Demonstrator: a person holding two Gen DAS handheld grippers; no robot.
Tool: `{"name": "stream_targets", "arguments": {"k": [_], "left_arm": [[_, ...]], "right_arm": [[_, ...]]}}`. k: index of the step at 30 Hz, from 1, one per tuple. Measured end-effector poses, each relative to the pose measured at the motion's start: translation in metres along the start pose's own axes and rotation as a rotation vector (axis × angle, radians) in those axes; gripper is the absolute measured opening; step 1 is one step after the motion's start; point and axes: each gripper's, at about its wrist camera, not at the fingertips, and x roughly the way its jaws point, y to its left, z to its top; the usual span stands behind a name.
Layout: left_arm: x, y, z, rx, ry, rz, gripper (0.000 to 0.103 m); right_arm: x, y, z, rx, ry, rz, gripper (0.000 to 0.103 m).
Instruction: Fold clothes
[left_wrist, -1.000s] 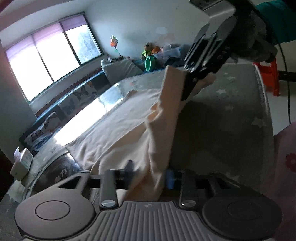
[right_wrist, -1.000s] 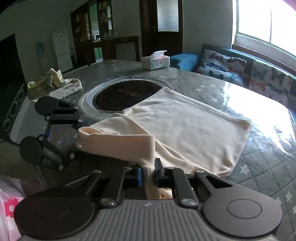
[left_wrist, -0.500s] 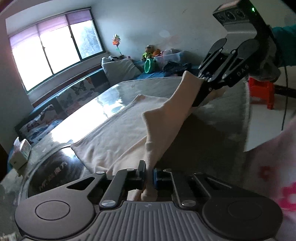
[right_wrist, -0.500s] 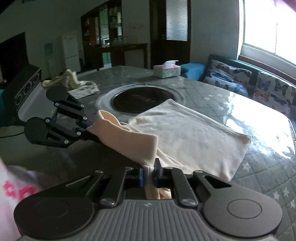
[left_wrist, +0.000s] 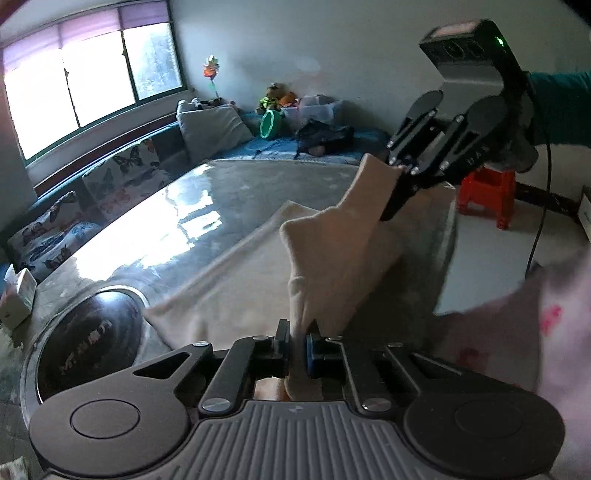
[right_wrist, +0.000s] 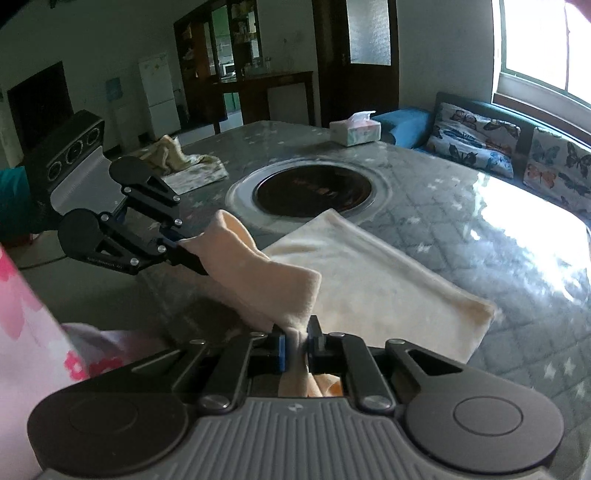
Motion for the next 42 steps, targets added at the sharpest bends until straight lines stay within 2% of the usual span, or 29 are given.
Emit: {"name": "stream_targets", "arguments": {"k": [7, 10, 15, 18, 24, 28, 30, 31, 32, 34, 36, 39, 42], "left_arm": [[0.043, 0.056, 0.025, -0.010, 0.017, 0.015, 0.009], [0.069, 0.082, 0.033, -0.055, 0.027, 0.018, 0.009], [0.115, 0.111, 0.028, -0.112, 0.043, 0.075, 0.009], [0.132, 0.119, 0.017, -0.168, 0.069, 0.075, 0.009], [0.127, 0.123, 0.014, -0.188, 0.050, 0.091, 0.009], [0.116, 0.127, 0.025, -0.182, 0.007, 0.130, 0.011], [0.124, 0.132, 0.025, -0.197, 0.018, 0.159, 0.013], [0.130, 0.134, 0.025, -0.207, 0.027, 0.173, 0.013], [0.135, 0.137, 0.025, -0.217, 0.037, 0.188, 0.013], [0.144, 0.140, 0.024, -0.227, 0.052, 0.215, 0.015], [0.147, 0.137, 0.022, -0.213, 0.060, 0.237, 0.019], [0.148, 0.135, 0.022, -0.208, 0.067, 0.270, 0.031], [0.143, 0.141, 0.029, -0.257, 0.045, 0.291, 0.032]], "right_arm": [[0.028, -0.054, 0.032, 0.039, 0.005, 0.010, 0.009], [0.049, -0.082, 0.044, 0.051, 0.016, -0.005, 0.009], [0.087, -0.117, 0.049, 0.090, 0.011, -0.060, 0.009], [0.113, -0.131, 0.038, 0.147, 0.009, -0.075, 0.009], [0.135, -0.140, 0.026, 0.168, 0.021, -0.089, 0.010], [0.117, -0.134, 0.042, 0.125, -0.048, -0.101, 0.010], [0.121, -0.140, 0.048, 0.129, -0.074, -0.140, 0.018], [0.128, -0.145, 0.047, 0.145, -0.070, -0.159, 0.027], [0.137, -0.151, 0.045, 0.172, -0.055, -0.179, 0.029], [0.152, -0.162, 0.038, 0.220, -0.034, -0.199, 0.029], [0.157, -0.168, 0.032, 0.248, -0.051, -0.215, 0.031], [0.150, -0.168, 0.032, 0.253, -0.065, -0.226, 0.037], [0.140, -0.169, 0.036, 0.262, -0.084, -0.249, 0.037]]}}
